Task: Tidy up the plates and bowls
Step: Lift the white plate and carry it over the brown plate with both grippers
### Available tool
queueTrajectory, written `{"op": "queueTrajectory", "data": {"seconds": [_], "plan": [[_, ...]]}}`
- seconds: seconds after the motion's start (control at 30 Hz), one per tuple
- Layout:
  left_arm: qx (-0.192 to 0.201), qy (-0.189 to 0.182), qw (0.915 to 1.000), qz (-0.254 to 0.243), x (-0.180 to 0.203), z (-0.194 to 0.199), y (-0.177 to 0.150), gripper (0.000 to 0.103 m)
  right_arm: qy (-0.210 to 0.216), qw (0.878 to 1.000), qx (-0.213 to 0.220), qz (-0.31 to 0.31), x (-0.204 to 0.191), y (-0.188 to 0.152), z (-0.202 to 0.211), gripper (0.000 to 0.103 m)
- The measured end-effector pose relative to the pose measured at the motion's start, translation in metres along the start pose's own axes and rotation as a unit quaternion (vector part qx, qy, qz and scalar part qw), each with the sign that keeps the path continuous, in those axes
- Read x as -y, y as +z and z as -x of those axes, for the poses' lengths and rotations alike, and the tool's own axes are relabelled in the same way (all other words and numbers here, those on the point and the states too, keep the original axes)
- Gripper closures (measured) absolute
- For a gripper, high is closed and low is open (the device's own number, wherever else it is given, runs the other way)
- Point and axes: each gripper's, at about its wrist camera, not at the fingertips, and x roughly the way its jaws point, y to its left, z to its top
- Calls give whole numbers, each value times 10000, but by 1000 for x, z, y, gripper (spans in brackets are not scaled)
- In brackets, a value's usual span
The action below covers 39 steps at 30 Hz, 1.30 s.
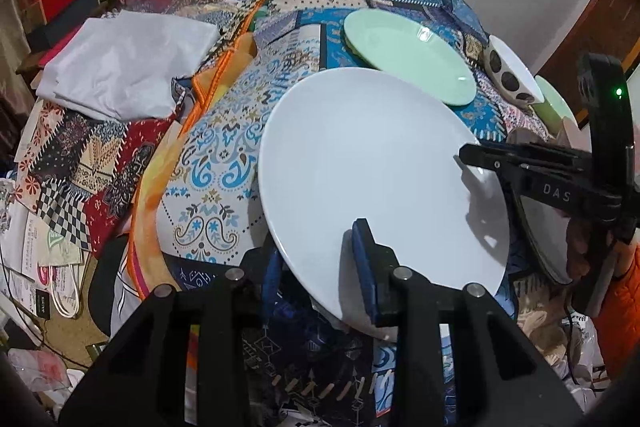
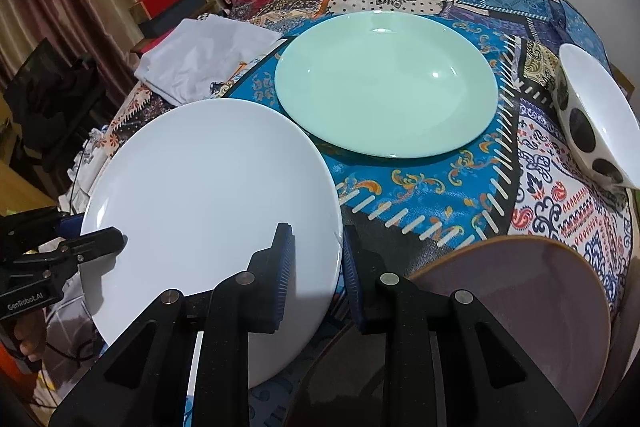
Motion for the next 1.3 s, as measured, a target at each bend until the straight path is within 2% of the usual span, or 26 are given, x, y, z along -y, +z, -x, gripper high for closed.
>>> {"op": "queueTrajectory", "data": {"seconds": [0.6, 0.87, 1.3], "plan": [[275, -51, 9996, 36, 10, 23, 14, 69, -24, 9990, 442, -98, 3, -1, 38, 80], [524, -148, 9985, -44, 29, 38, 22, 69, -45, 9976, 628, -302, 12, -9, 60, 80], [579, -232, 9976, -305, 70, 41, 27, 69, -79, 9936, 930, -630, 35, -32, 94, 80]]}}
